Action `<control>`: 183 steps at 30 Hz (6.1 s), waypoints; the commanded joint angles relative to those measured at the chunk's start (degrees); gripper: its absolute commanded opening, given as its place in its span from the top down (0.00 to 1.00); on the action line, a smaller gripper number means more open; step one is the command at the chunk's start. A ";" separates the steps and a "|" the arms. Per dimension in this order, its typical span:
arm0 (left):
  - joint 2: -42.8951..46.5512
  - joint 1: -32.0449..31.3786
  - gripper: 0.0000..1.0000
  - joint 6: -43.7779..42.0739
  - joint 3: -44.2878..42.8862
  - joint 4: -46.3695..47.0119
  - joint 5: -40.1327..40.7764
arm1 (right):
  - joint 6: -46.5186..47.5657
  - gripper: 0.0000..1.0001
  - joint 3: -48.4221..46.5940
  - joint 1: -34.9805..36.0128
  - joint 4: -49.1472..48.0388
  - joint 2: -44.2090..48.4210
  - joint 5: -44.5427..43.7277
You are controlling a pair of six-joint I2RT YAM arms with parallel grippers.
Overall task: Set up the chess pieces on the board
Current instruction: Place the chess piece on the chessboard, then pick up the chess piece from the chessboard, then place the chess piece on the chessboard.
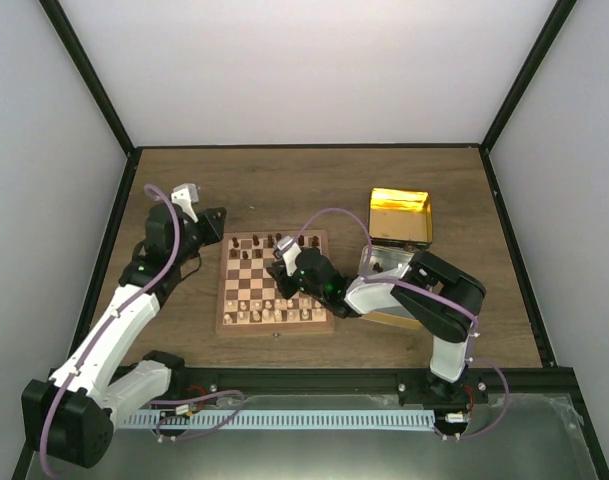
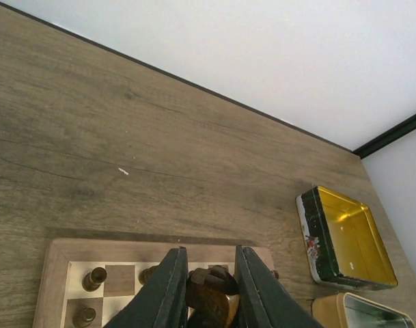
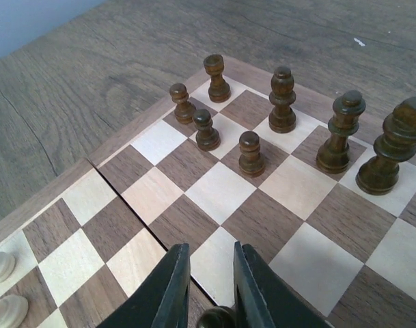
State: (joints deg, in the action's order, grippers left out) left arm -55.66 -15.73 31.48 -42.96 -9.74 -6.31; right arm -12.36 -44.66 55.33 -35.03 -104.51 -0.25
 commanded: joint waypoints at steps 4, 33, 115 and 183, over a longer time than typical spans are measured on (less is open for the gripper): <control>-0.40 0.35 0.91 -1.08 -1.26 0.77 -0.31 | 1.76 0.79 -1.68 0.30 3.78 0.93 -0.75; 3.00 0.52 0.90 -4.15 -2.01 -2.56 7.99 | -12.70 0.56 -38.67 -1.50 69.93 -4.71 4.98; 3.36 0.65 0.90 -2.93 -0.77 -1.72 8.66 | -13.96 0.76 -49.55 -9.89 66.26 -14.11 -10.47; 5.30 4.14 0.30 6.29 -2.81 0.56 -24.98 | 9.23 0.89 -21.74 -4.45 23.59 16.39 19.04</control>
State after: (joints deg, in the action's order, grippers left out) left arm -51.48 -13.76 48.86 -40.58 0.91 -27.99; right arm -10.66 -69.93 50.81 -9.30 -92.97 17.85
